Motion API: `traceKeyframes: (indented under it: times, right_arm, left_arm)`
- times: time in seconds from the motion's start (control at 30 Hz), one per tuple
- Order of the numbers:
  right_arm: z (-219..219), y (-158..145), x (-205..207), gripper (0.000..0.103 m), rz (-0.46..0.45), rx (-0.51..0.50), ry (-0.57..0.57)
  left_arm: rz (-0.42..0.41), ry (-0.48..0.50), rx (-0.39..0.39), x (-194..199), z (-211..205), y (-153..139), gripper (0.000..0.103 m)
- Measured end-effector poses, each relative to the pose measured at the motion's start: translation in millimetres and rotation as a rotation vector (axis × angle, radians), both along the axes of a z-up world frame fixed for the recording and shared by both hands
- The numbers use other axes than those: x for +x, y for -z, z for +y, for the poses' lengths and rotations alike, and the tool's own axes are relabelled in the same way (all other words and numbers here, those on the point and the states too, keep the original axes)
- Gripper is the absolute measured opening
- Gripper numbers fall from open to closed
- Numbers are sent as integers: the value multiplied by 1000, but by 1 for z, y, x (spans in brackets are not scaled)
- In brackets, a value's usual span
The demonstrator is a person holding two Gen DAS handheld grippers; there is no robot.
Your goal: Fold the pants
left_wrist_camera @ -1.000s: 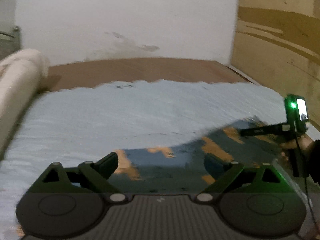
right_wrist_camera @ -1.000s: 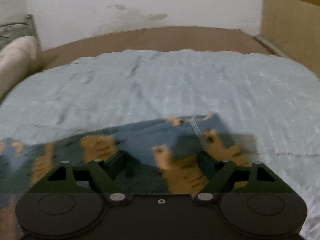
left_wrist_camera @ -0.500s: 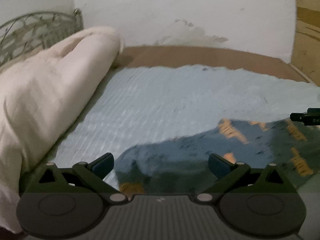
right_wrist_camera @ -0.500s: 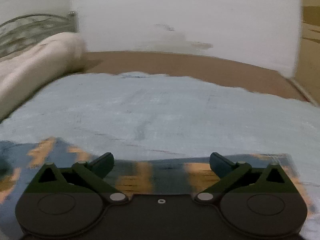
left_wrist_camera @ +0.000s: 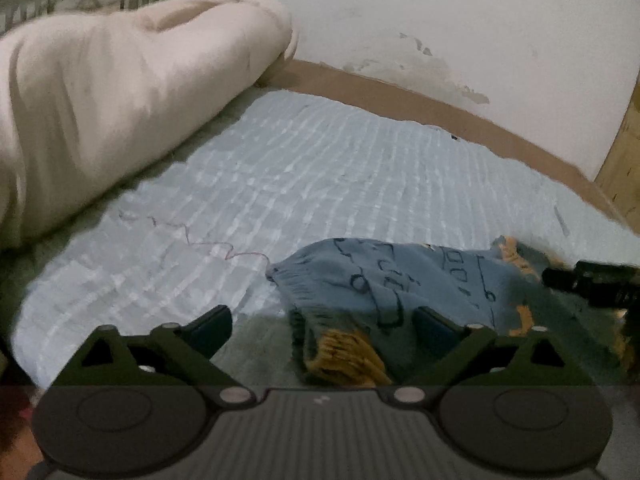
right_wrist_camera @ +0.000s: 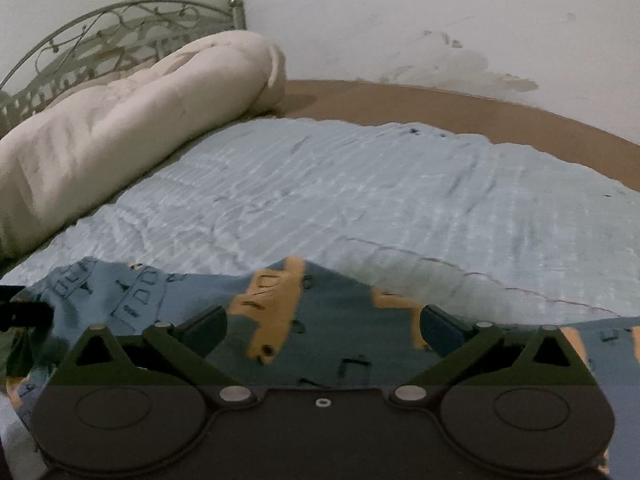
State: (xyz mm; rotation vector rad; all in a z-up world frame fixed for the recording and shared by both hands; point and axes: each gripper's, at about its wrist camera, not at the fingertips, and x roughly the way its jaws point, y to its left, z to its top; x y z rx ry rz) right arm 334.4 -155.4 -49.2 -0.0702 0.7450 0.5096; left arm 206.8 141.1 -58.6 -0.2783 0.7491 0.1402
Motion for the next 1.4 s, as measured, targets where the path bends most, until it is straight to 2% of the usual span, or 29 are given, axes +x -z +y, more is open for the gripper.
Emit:
traceKeyframes:
  times: [0.2, 0.27, 0.3, 0.33, 0.37, 0.43, 0.5, 0.57, 0.67, 0.73, 0.9, 1.0, 1.1, 1.13, 1.17, 1.23, 1.37, 1.4]
  right_arm:
    - [17, 4, -2, 102, 19, -18, -27]
    - [21, 6, -3, 102, 22, -20, -33]
    - [22, 6, -3, 102, 24, -20, -35]
    - [22, 6, -3, 102, 27, -20, -39]
    - [23, 7, -4, 102, 29, -20, -42]
    - [25, 9, -5, 102, 29, -20, -45]
    - [25, 8, -5, 102, 24, -22, -47]
    - [26, 7, -6, 102, 6, -35, -43]
    - [27, 5, -3, 102, -25, -55, -30]
    - [28, 5, 1, 102, -39, -69, -14]
    - [37, 21, 23, 102, -10, -173, 30]
    - [34, 27, 34, 102, -9, -185, 66]
    - [26, 28, 45, 102, -29, -212, 155]
    - [22, 28, 47, 102, -26, -199, 172]
    - [18, 26, 46, 102, -27, -183, 187]
    - [9, 19, 37, 102, -49, -171, 197]
    - [-9, 6, 10, 102, -69, -149, 170]
    - [-13, 4, 3, 102, -70, -144, 165]
  left_arm:
    - [13, 9, -148, 6, 17, 11, 72]
    - [25, 14, -180, 7, 17, 14, 57]
    - [32, 14, -190, 7, 17, 14, 54]
    - [37, 9, -190, 8, 16, 15, 48]
    - [38, 4, -183, 8, 15, 14, 36]
    - [43, -15, -181, 8, 14, 11, 23]
    - [35, -29, -170, 7, 12, 2, 18]
    - [11, -32, -121, 3, 5, -12, 16]
    - [-14, -31, -56, -1, -4, -28, 16]
    - [-3, -22, -29, 0, -6, -28, 16]
    - [55, -24, -33, 7, -6, -13, 17]
    - [56, -20, -22, 7, -7, -12, 19]
    - [62, -22, -11, 7, -8, -14, 26]
    - [66, -29, 0, 7, -10, -15, 35]
    - [68, -32, 9, 6, -10, -16, 52]
    - [63, -39, 35, 5, -13, -20, 71]
    - [39, -50, 83, 0, -20, -33, 89]
    - [33, -51, 94, -1, -22, -36, 90]
